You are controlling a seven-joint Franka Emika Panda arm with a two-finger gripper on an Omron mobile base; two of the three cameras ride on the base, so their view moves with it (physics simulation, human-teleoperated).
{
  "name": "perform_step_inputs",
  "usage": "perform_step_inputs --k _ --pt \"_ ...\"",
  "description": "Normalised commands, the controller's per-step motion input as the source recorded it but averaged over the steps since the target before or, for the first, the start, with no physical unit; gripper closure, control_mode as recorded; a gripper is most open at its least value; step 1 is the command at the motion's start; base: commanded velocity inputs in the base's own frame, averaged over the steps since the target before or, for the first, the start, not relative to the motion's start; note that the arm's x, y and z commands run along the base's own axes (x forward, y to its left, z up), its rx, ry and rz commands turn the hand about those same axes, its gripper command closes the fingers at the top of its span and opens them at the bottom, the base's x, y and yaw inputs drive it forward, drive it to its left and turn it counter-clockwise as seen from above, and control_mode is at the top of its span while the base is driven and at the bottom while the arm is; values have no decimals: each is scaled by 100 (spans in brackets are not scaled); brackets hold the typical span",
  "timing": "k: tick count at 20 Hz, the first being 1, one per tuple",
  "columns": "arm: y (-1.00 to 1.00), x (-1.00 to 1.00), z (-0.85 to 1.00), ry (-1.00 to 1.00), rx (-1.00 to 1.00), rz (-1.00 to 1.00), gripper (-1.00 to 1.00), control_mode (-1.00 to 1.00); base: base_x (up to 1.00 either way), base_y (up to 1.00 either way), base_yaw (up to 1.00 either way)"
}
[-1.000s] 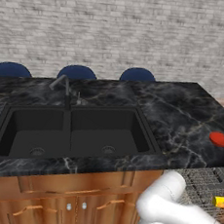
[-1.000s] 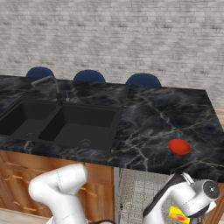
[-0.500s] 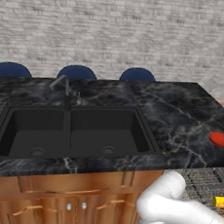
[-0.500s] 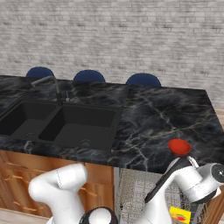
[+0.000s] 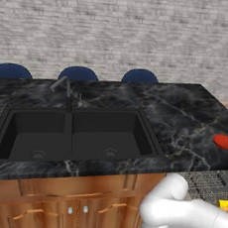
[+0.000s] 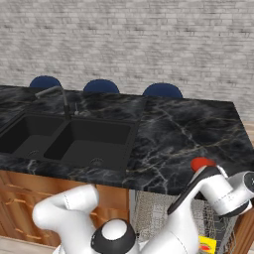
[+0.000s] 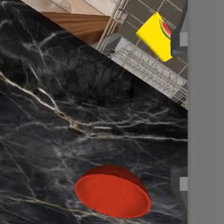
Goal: Pick up the cup and bowl from the counter, place them in the dishwasher, and close the dishwasher door.
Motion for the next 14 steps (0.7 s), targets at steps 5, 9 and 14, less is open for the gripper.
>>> perform_step_inputs --k 5,9,14 --pt "16 33 16 0 0 -3 -100 -100 0 0 0" --pt "13 33 5 0 0 -2 -100 -100 0 0 0" --pt "14 34 0 0 1 -2 -100 -100 0 0 0"
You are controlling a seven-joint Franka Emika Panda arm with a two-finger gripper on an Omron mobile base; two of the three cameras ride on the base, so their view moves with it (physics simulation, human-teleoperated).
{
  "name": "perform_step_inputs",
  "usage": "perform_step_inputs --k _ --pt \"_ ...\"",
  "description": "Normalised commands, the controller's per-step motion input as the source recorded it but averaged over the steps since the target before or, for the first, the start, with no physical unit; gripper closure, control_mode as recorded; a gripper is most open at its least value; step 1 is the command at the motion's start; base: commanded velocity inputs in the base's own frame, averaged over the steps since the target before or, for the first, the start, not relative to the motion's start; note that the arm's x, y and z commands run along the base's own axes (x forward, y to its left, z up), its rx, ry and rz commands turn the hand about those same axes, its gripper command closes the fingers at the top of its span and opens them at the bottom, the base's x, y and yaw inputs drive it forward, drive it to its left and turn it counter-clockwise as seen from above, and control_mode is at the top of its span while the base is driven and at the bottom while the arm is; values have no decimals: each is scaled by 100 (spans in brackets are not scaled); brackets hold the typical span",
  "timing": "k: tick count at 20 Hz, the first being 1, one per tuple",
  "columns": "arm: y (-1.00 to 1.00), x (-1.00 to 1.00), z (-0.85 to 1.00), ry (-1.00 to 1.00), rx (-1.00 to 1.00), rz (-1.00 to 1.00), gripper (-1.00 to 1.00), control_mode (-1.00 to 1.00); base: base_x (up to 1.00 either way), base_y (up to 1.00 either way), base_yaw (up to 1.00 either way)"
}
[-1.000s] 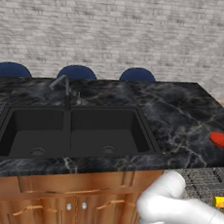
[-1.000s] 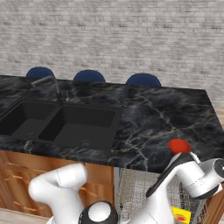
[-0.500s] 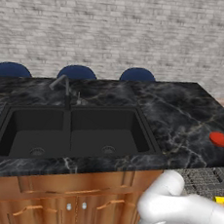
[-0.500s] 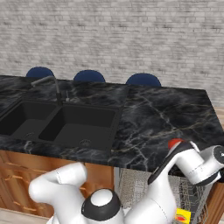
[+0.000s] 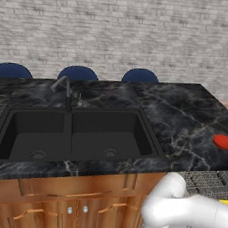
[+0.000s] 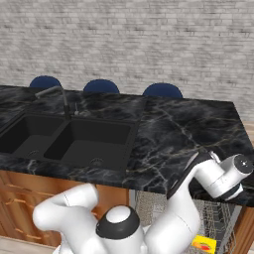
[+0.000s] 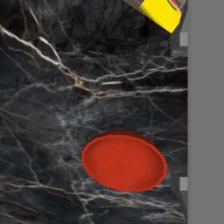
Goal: Pick up the cup and bowl from the counter, place them in the dishwasher, and close the dishwasher door.
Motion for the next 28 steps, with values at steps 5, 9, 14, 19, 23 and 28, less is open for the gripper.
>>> perform_step_inputs --k 5,9,14,19,23,28 --pt "14 32 0 0 0 -1 -100 -100 0 0 0" --pt "10 32 0 0 1 -1 -100 -100 0 0 0" --pt "2 25 -5 2 1 0 -100 -100 0 0 0" --pt "0 19 -22 3 1 0 -100 -100 0 0 0" --pt "0 19 -30 5 1 0 -100 -100 0 0 0" --pt "0 19 -16 3 0 0 -100 -100 0 0 0"
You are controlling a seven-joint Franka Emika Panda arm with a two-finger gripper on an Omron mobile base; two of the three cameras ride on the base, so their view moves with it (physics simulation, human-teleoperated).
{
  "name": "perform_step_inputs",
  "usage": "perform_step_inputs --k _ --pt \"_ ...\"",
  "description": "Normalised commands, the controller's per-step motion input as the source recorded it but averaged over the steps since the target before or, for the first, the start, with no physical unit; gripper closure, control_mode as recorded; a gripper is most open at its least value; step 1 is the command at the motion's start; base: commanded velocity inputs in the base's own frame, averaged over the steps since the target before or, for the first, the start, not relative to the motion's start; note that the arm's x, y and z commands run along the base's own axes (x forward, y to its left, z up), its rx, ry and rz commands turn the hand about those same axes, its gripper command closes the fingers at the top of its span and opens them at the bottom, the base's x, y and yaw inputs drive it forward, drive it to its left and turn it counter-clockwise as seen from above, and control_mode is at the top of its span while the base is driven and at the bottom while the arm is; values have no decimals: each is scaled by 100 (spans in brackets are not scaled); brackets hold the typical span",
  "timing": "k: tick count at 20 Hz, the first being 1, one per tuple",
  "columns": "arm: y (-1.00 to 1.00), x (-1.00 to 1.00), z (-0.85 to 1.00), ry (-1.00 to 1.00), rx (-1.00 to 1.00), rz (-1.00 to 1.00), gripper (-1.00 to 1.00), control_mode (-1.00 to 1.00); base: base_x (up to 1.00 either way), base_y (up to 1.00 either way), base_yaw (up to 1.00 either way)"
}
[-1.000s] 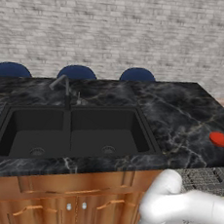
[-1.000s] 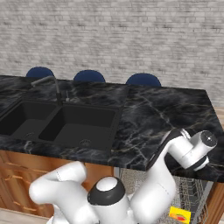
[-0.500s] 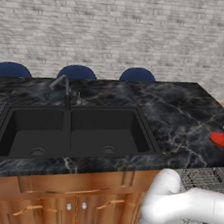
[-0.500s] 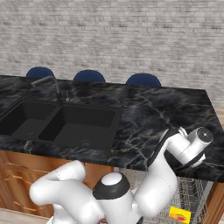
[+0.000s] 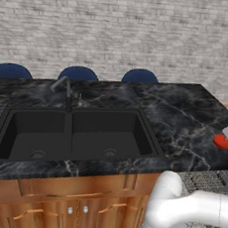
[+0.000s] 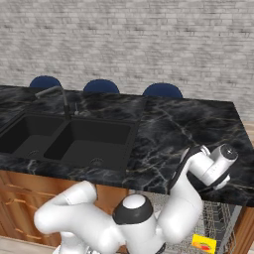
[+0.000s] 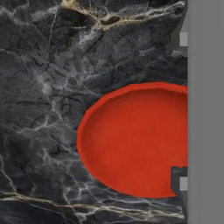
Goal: Pick up the cup and bowl from the counter, place them in the dishwasher, and close the dishwasher door.
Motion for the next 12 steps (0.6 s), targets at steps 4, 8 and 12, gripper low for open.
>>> perform_step_inputs --k 4,8,12 --pt "0 9 -11 1 0 0 100 -100 0 0 0" --pt "0 0 -11 0 1 0 100 -100 0 0 0" --pt "0 0 -3 0 1 0 100 -100 0 0 0"
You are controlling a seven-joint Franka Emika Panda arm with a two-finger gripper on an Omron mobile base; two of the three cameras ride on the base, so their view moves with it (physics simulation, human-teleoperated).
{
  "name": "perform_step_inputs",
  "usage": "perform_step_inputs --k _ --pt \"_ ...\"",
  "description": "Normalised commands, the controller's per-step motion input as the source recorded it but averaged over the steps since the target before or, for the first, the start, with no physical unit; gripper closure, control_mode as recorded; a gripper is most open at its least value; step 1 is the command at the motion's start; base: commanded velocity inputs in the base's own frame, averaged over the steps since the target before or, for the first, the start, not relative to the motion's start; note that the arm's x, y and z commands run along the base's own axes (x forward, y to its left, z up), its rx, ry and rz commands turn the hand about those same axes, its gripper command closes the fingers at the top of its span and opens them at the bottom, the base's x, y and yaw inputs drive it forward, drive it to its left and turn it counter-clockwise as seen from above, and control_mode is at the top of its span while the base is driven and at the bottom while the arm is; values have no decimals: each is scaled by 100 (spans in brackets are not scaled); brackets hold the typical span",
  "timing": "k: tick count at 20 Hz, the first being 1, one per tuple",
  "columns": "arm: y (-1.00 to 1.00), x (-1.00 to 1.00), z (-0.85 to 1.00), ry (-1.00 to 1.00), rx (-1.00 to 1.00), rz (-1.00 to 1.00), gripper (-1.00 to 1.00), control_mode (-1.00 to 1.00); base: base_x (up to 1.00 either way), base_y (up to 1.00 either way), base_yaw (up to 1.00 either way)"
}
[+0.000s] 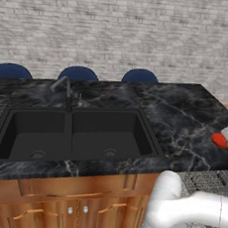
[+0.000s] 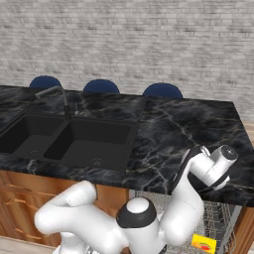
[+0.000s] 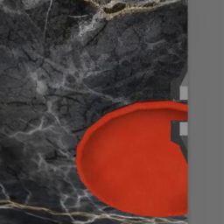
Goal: Pick up the cup and bowl from the counter, place them in the dishwasher, and close the dishwasher door.
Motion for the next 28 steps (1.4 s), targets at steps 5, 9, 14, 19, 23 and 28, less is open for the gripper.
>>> perform_step_inputs --k 5,9,14,19,23,28 --pt "0 -7 0 0 2 0 100 -100 0 0 0" --pt "0 -51 7 -3 1 0 100 -100 0 0 0" --pt "0 -66 10 -5 0 0 100 -100 0 0 0" --pt "0 -73 5 -6 1 0 100 -100 0 0 0" --pt "9 -66 0 -3 4 0 100 -100 0 0 0" --pt "21 -63 0 0 2 0 100 -100 0 0 0"
